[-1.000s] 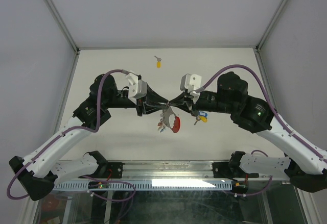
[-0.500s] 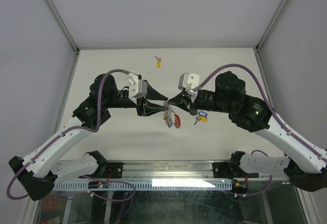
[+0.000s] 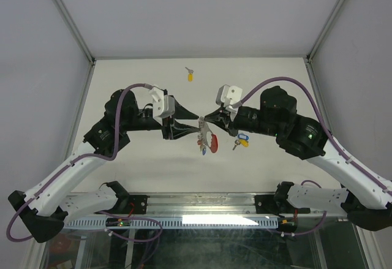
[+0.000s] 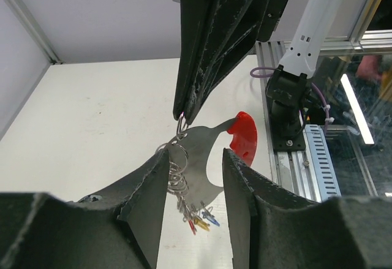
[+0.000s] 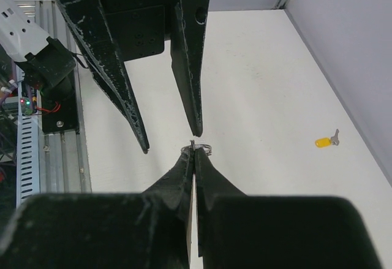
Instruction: Put the keys on the keyring
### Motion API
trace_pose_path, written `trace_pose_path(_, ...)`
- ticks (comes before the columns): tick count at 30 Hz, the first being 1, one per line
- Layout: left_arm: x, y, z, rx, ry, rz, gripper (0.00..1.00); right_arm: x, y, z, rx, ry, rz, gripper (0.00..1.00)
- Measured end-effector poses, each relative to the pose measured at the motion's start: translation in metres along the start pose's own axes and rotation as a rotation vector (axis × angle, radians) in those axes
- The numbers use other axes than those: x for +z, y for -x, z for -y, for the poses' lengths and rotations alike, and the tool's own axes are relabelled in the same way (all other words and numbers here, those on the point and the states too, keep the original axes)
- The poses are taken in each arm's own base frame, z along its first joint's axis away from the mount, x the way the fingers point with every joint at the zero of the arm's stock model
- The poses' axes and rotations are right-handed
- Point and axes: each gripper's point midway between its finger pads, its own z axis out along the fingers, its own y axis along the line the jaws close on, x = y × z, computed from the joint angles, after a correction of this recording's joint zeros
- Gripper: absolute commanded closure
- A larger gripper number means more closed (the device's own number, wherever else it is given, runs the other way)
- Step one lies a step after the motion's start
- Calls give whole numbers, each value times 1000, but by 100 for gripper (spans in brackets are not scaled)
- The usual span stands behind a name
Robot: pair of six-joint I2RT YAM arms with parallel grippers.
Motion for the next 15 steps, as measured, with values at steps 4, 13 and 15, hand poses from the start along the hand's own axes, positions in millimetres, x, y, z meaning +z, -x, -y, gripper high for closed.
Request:
trace_pose_path(4,-2,2,-1,7,16,2,61,0,-1,4,2,-23,-7,100)
trace_pose_path(13,-3,4,1,5,10,8,60,0,0,11,7,-63,-4,100)
trace_pose_path(15,-3,4,3,-3,-2,8,59,0,2,13,6,-71,3,100)
